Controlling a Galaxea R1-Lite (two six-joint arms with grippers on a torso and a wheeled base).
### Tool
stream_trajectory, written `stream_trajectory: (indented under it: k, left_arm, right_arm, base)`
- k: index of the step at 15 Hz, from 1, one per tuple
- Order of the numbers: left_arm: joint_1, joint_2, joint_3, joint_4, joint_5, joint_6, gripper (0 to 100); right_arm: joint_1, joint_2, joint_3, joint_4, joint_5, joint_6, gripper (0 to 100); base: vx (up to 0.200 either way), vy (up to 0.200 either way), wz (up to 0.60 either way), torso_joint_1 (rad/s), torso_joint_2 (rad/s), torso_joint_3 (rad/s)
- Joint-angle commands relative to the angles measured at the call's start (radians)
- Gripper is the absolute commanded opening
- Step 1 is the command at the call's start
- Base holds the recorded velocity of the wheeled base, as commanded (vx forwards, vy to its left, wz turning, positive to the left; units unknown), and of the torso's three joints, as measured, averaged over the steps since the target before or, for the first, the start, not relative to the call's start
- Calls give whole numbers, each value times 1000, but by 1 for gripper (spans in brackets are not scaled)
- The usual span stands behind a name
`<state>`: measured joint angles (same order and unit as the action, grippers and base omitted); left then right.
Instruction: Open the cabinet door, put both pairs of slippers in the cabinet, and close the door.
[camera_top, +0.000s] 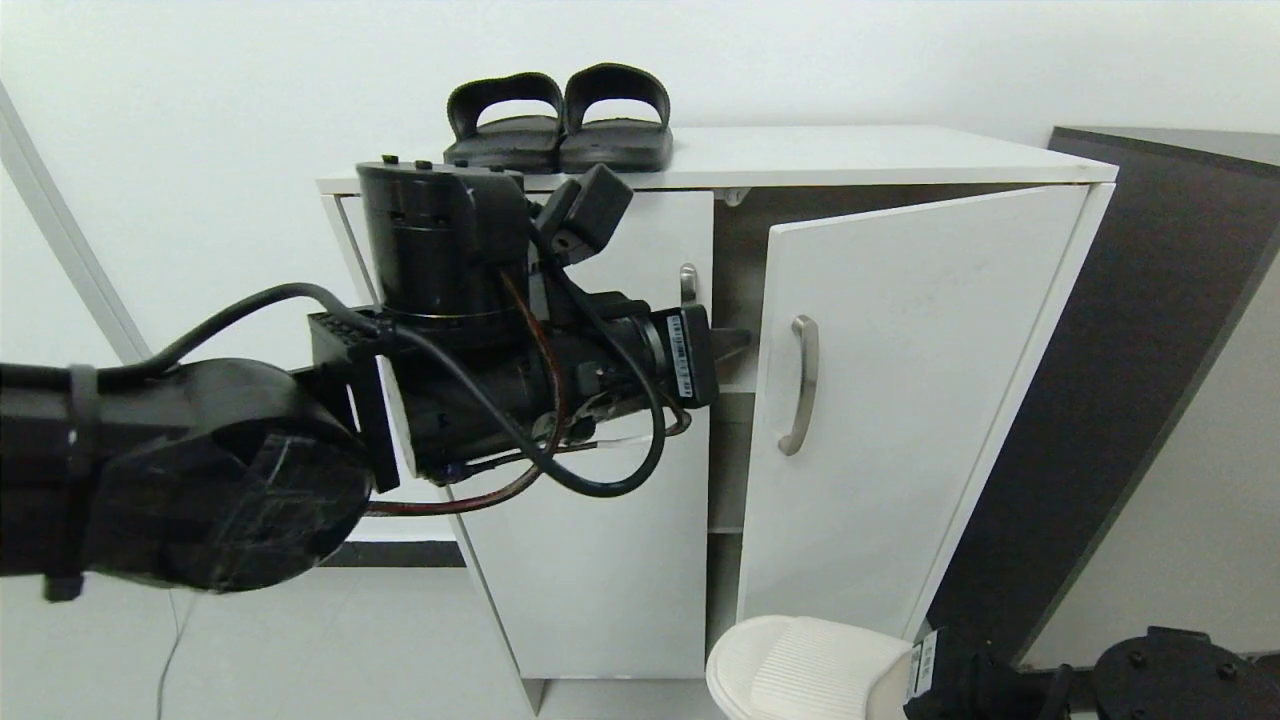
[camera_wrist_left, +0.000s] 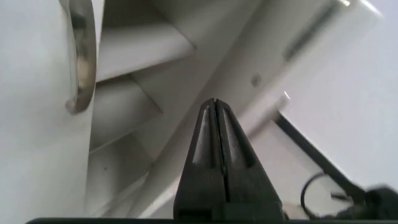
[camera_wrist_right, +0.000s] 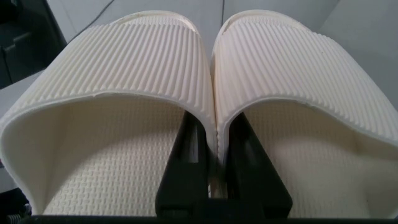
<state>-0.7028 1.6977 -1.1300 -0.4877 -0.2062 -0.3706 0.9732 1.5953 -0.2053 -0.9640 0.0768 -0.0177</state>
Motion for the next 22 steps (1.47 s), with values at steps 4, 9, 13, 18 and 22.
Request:
stream_trajectory:
  k: [4,9,13,18,22]
  left_arm:
    - [0,129,-113,-5,1,-45,0]
    - [-17,132,-90,-48,8,-73,0]
    - [-141,106,-57,-46,-9,-68,0]
    - [-256,157,-63,-169,-16,-56,0]
    - [-123,45,21,-177,-16,-56,0]
  right_arm:
    - [16,6,3,-1,0,-1,0]
    - [25,8,6,-1,-2,-1,0]
    - [71,-2,34,-2,-2,-2,0]
    - [79,2,37,-2,-5,-1,0]
    - [1,57,-40,-2,-65,15,0]
  base:
    - [0,0,0,0,0,0]
    - [-160,0,0,1,3,0]
    - [-200,0,0,-1,4,2]
    - [-40,0,0,1,0,1]
    - [0,0,0,0,0,0]
